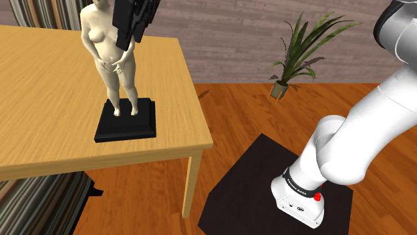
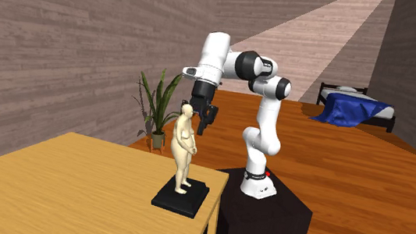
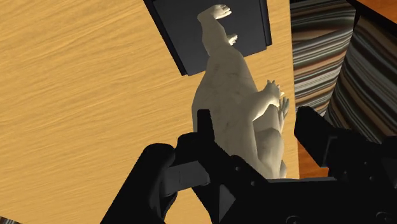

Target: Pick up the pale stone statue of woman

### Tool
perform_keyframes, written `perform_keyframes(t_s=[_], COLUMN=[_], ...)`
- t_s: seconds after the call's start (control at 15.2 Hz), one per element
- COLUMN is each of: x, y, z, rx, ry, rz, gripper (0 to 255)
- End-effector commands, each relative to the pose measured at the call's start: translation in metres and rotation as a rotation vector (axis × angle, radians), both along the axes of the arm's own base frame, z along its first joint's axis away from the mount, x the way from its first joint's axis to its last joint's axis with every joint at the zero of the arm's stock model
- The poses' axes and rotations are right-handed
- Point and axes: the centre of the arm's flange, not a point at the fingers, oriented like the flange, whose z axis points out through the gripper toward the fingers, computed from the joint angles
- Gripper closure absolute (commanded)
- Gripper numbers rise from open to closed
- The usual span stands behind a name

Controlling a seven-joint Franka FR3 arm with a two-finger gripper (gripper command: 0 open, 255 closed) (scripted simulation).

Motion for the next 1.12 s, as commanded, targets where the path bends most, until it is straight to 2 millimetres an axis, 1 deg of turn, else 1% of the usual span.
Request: perform_keyframes(t_s=[0.0, 0.53, 1.06], x=[0.000, 0.000, 0.000], y=[0.000, 0.000, 0.000], z=[-0.001, -0.001, 0.042], rx=[0.000, 0.000, 0.000], ry=[0.000, 0.000, 0.000], rz=[0.000, 0.000, 0.000], gripper=[255, 255, 255])
